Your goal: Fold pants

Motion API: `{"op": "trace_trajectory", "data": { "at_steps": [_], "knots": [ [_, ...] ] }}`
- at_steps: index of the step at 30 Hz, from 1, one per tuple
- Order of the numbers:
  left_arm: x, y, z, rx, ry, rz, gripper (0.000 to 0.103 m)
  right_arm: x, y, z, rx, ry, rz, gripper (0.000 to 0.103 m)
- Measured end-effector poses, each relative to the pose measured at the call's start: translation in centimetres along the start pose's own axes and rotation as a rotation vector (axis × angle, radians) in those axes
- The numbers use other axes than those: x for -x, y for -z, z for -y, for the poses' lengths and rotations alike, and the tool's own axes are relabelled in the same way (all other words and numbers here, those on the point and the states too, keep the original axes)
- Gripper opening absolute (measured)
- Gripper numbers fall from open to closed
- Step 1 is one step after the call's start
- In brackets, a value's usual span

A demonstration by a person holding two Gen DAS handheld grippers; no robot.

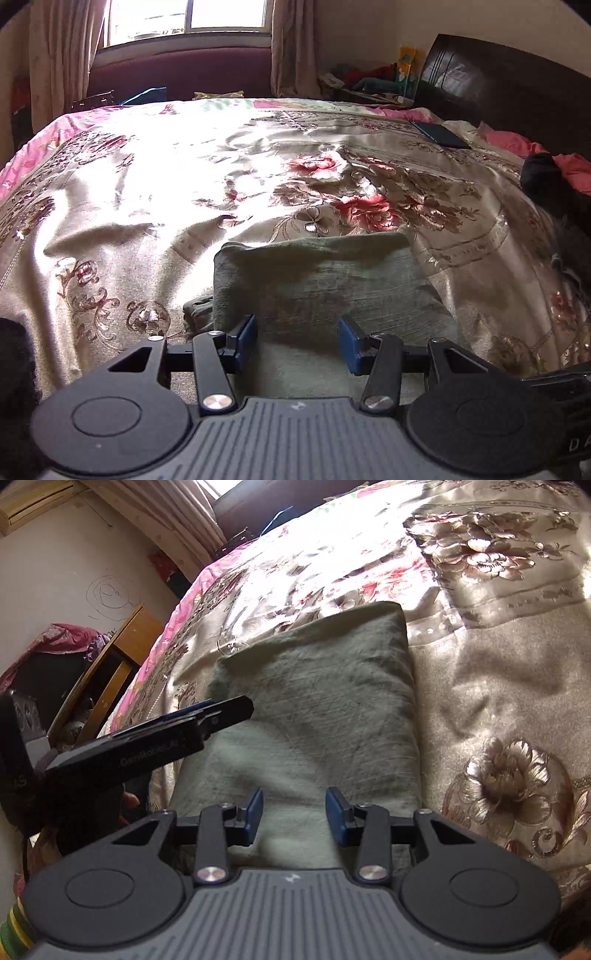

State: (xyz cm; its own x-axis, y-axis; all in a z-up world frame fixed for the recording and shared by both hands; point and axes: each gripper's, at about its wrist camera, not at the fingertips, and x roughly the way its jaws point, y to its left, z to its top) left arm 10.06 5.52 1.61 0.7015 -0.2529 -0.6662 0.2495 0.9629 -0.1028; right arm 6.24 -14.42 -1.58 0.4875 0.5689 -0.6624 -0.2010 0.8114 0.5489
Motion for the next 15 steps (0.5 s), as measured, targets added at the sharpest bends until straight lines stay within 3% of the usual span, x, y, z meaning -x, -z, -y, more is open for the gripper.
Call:
{"op": "trace_trajectory", "data": {
  "at_steps": [5, 10, 13, 15],
  "knots": [
    [0.5, 1.1, 0.2, -0.031, -0.018, -0.015, 0.06, 0.6, 0.9, -0.3, 0.064, -0.009, -0.003, 0.038],
    [3.2, 1.7, 1.3, -0.058, 0.016, 0.019, 0.06, 2.6, -3.2, 2.8, -0.073, -0.005, 0.117, 0.039],
    [4.0, 2.1, 2.7, -0.082, 0.062, 0.037, 0.06, 1.2, -6.2, 4.6, -0.077, 0.057, 0.155, 0.04],
    [3.7, 2.5, 3.9, -0.13, 0.083, 0.036, 0.061, -0.8, -7.8, 5.8, -0.098, 0.067, 0.134, 0.04]
  ]
}}
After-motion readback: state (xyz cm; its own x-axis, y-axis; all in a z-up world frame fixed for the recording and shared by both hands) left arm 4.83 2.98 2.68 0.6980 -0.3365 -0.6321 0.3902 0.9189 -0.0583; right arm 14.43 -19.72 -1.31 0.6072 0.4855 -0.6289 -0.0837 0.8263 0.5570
